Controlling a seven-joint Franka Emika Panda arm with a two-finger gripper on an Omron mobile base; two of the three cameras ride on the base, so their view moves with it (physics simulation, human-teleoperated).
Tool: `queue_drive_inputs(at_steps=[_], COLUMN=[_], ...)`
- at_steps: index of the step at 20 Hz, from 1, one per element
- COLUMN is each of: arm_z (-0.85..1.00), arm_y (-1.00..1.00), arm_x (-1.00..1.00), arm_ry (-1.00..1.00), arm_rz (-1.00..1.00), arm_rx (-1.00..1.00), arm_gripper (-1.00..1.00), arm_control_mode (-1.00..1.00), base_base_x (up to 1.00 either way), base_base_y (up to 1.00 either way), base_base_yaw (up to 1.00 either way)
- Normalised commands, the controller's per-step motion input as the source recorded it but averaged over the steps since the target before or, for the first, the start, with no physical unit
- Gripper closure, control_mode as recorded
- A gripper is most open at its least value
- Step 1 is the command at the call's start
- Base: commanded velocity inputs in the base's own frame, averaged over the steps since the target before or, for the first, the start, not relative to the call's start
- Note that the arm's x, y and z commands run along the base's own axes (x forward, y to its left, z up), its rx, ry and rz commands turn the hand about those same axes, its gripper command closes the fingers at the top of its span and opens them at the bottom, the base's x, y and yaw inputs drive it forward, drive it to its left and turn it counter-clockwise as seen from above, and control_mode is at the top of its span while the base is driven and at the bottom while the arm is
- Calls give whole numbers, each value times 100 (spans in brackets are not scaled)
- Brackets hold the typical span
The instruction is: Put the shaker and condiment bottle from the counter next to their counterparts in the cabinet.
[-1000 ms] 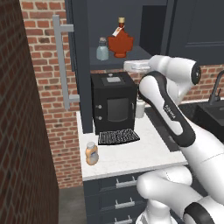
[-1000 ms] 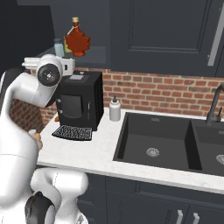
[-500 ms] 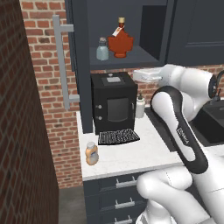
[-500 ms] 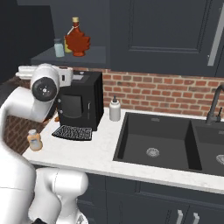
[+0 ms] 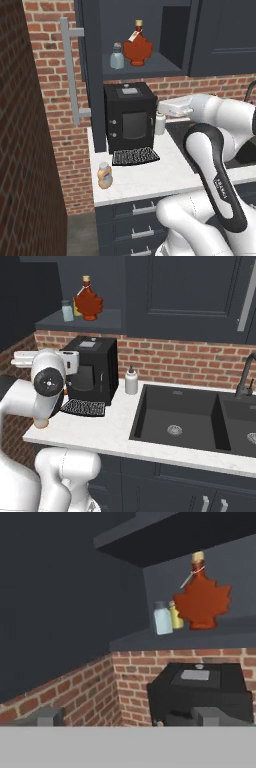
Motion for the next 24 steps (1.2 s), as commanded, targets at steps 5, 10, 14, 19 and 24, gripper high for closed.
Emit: queue_drive_inputs(at_steps=[5, 10, 14, 19, 24], arm_z=[-51, -72, -56, -46, -42], arm_y=[0, 39, 15, 0, 0], arm_x=[-21, 0, 0, -1, 0], arm_ry=[9, 22, 8, 1, 0], arm_rz=[14, 4, 13, 21, 21], arm_rx=[-1, -7, -13, -5, -5], arm_gripper=[-100, -100, -100, -100, -100], arm_control_mode=[-100, -100, -100, -100, -100], base_base_x=[0, 0, 0, 0, 0], base_base_y=[0, 0, 0, 0, 0], base_base_yaw=[0, 0, 0, 0, 0])
